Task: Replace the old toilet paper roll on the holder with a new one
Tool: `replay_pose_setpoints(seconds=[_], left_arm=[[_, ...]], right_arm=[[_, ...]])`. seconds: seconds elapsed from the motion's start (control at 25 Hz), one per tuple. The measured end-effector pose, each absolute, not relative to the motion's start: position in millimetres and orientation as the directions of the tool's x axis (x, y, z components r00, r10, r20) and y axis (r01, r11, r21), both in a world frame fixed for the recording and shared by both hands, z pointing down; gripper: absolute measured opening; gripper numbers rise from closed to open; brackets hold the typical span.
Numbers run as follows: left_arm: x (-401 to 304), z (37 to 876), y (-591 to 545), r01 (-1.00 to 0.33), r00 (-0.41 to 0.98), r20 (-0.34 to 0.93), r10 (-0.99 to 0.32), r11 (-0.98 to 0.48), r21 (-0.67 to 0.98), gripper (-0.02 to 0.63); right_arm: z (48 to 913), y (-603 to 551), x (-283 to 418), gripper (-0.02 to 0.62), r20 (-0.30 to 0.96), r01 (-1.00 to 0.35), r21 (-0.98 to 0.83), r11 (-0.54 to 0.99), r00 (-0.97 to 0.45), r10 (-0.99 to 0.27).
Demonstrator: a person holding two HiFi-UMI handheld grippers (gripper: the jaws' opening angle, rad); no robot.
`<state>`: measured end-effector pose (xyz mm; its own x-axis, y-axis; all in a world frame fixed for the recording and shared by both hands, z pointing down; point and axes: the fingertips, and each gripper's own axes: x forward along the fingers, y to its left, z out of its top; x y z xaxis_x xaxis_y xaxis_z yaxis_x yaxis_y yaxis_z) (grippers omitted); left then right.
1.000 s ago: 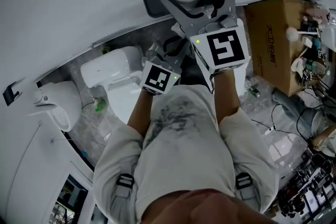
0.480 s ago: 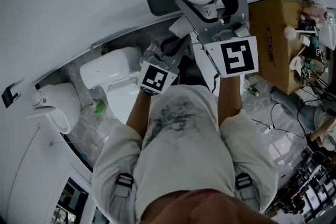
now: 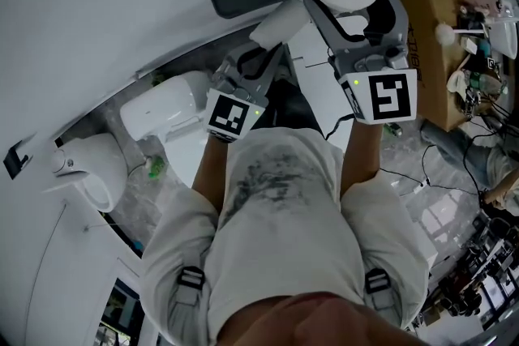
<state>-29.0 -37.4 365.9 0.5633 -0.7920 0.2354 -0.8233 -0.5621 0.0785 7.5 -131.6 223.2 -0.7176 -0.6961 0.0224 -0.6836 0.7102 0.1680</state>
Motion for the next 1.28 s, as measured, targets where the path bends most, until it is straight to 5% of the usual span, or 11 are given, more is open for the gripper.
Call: replay_pose_setpoints(seconds=[0.4,1.28], left_arm=[[-22.1,375.6,-35.6,-0.821,0.565,0.257,-0.784,-0.565,0.081,0.021],[-29.1,397.0,-36.0,-0.849,0.525,0.291,-0.8,-0.514,0.119,0.021]], right_arm=[[236.5,-126.7,52.6,0.376,-0.004,-0.733,0.15,0.663,-0.672,-0.741],[361.7,-145.1,55.0,0.376,0.263,-0.68,0.174,0.713,-0.665,-0.699]])
